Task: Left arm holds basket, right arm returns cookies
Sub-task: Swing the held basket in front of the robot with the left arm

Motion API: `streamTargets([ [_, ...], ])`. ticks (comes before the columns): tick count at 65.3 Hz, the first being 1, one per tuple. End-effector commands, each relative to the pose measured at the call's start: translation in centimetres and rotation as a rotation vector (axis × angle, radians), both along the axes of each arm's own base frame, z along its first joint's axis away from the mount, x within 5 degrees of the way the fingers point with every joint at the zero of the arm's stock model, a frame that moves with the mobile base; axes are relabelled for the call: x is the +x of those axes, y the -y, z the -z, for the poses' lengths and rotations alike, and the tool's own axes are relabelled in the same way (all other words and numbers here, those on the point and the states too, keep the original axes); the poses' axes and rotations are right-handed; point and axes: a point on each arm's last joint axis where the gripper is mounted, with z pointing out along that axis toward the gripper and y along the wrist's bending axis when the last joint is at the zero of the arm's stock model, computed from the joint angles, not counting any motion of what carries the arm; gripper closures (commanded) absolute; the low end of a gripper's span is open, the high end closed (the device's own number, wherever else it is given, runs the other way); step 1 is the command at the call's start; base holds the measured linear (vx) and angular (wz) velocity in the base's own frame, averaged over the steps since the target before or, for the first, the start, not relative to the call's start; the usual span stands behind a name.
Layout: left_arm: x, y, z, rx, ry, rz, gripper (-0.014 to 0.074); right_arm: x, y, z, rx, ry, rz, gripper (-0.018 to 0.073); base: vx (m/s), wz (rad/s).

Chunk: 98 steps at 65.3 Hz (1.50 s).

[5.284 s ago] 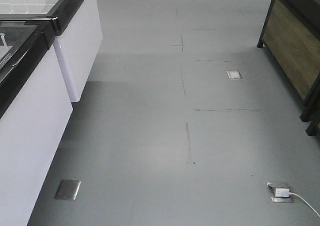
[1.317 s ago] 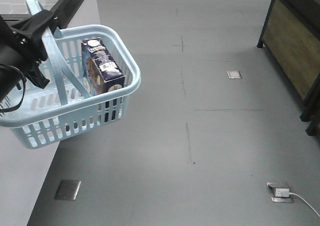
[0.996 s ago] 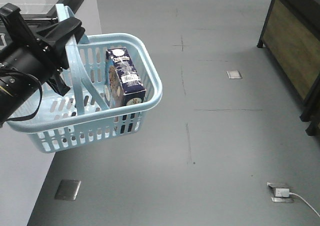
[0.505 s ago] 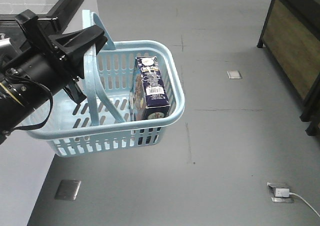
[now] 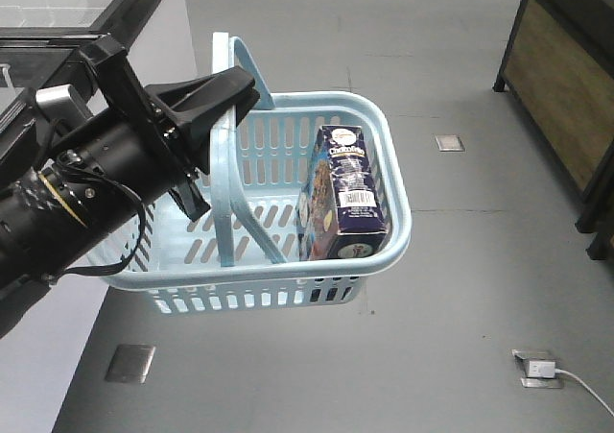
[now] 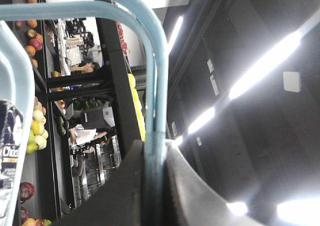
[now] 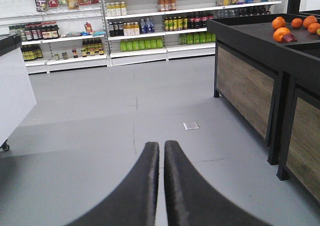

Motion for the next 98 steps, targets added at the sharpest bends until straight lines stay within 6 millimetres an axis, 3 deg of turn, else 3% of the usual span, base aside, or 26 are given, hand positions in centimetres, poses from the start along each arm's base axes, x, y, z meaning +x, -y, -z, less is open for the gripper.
streamTargets([
  [1, -1.1, 0.1, -2.3, -0.123, 0.108, 0.028, 0.0599, 0.0, 0.0, -0.2, -0.029, 0.068, 0.002, 0.0565, 0.00, 0.00],
  [15, -2.7, -0.2, 0.9, -0.177, 0.055, 0.022, 0.0599, 0.0, 0.0, -0.2, -0.029, 0.068, 0.002, 0.0565, 0.00, 0.00],
  [34, -4.8, -0.1, 3.0, -0.224, 0.054, 0.075, 0.0599, 0.0, 0.0, -0.2, -0.029, 0.068, 0.002, 0.0565, 0.00, 0.00],
  [98, -8.5, 2.4, 3.7, -0.330, 0.038, 0.117, 0.0599, 0.0, 0.0, -0.2, -0.029, 0.068, 0.002, 0.0565, 0.00, 0.00],
])
